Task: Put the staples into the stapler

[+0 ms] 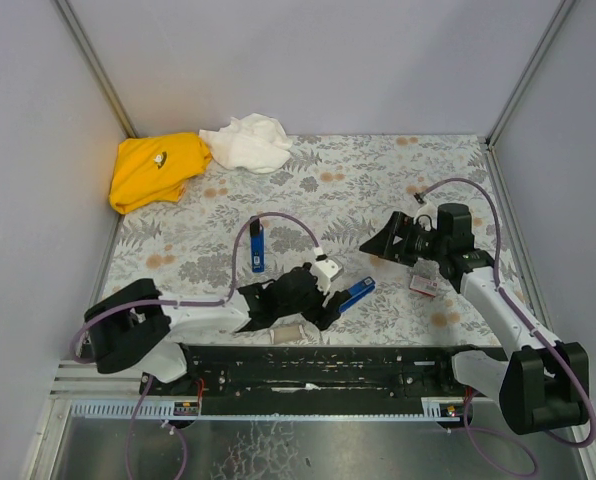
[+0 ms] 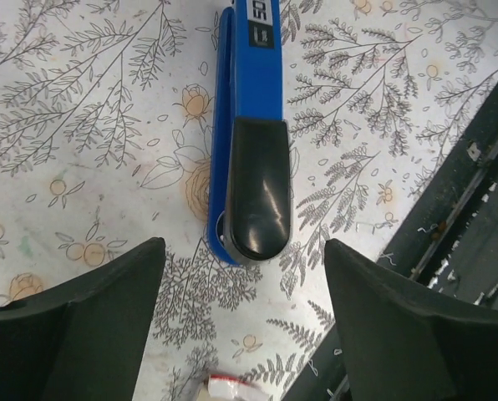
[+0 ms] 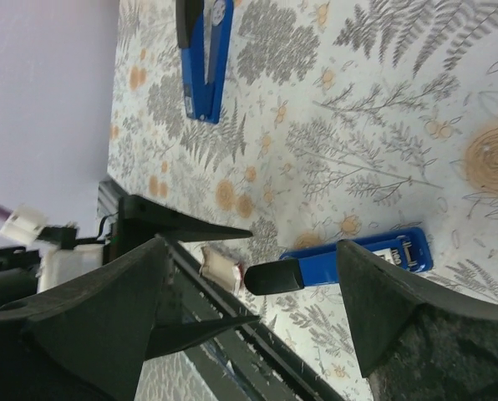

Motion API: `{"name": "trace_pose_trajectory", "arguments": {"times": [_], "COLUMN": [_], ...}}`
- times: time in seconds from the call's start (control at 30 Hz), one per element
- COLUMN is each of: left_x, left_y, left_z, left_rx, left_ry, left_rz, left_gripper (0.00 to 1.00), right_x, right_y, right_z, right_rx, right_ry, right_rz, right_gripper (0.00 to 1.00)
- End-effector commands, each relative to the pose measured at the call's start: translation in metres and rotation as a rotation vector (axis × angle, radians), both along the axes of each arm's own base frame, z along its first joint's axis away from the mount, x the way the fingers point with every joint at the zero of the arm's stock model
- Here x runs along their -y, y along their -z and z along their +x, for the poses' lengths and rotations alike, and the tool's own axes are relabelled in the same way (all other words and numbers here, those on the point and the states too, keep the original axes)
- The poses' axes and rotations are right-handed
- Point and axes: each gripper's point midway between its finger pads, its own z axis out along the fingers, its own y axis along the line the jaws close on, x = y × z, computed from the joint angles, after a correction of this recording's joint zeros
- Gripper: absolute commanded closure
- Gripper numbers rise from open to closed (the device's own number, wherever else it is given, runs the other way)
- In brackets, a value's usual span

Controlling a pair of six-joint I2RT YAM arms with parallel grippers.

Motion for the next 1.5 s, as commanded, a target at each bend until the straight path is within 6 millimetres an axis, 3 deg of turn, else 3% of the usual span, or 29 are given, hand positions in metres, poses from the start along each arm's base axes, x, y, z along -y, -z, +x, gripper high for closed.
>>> {"name": "trace_pose_trajectory", "arguments": {"times": [0.0,0.13,0.27,0.47,0.6,0.7,0.77,0.87,1.13,1.47], "left_x": [-0.009,-0.006,0.007,0.016,0.021,0.021,0.022,0.026,0.038,0.05], "left_y": [-0.014,-0.023,-0.018,0.005,0.016,0.019,0.013,0.0,-0.027,-0.027], "left_z": [-0.004,0.002,0.008,0.011,0.011,0.012,0.014,0.014,0.015,0.009], "left_rx": [0.034,0.044,0.036,0.004,-0.012,-0.027,-0.039,-0.077,-0.241,-0.307], "left_ry": [0.003,-0.01,0.004,0.035,0.047,0.024,-0.015,-0.079,-0.283,-0.316], "left_rz": [-0.038,-0.021,0.015,0.089,0.116,0.118,0.091,0.031,-0.172,-0.236], "left_gripper": [0.21,0.2,0.23,0.31,0.49,0.76,0.9,0.99,1.0,1.0], "right_x": [0.007,0.008,0.011,0.015,0.016,0.015,0.013,0.008,-0.006,-0.031], "right_y": [-0.015,-0.005,0.001,0.013,0.037,0.058,0.066,0.075,0.084,0.087], "right_z": [0.016,0.014,0.009,-0.004,-0.015,-0.027,-0.031,-0.038,-0.046,-0.049], "right_rx": [0.052,0.036,0.024,0.007,-0.07,-0.161,-0.199,-0.258,-0.356,-0.435], "right_ry": [0.075,0.084,0.095,0.102,0.119,0.167,0.207,0.256,0.366,0.377], "right_rz": [-0.04,-0.045,-0.058,-0.068,-0.063,-0.019,0.027,0.094,0.224,0.249], "right_gripper": [0.11,0.11,0.11,0.11,0.11,0.11,0.11,0.1,0.09,0.05]}}
